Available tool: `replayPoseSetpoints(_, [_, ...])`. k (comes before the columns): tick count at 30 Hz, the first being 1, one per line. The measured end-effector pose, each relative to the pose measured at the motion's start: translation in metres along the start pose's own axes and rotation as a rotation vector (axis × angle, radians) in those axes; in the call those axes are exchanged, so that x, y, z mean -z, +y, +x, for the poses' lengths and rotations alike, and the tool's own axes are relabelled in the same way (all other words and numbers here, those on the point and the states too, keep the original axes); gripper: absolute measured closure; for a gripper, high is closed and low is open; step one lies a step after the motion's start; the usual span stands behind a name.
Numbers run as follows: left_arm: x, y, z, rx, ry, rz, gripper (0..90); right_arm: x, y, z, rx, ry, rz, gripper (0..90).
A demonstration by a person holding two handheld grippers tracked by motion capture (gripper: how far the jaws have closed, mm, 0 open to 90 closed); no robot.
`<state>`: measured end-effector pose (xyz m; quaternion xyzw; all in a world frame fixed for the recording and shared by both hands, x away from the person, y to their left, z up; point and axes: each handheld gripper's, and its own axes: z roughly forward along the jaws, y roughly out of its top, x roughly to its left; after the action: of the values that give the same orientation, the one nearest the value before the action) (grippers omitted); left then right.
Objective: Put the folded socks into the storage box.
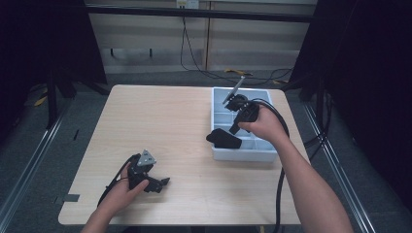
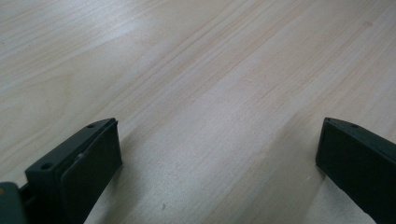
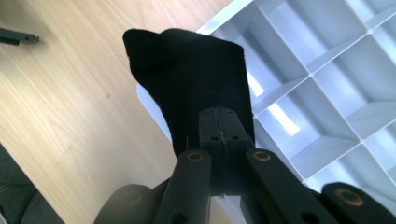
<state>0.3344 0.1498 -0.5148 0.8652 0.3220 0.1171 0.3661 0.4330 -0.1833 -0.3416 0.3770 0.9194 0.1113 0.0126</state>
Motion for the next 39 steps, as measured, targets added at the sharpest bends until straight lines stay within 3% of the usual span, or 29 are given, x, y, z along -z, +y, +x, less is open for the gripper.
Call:
replayPoseSetpoints(14, [0.000,0.000,-0.001,0.004,-0.003,-0.006,0.0,-0.021,0.004,0.001,0.011,0.011,0.016,90.0])
replayPoseSetpoints(21, [0.000,-0.001,-0.001,0.003,-0.003,-0.008,0.0,-0.038,0.004,0.004,0.033,-0.008,0.078,90.0])
replayPoseSetpoints(39, [-0.001,-0.001,-0.002,0.004,-0.001,-0.012,0.0,-0.069,0.002,0.004,0.032,0.026,0.101,90.0])
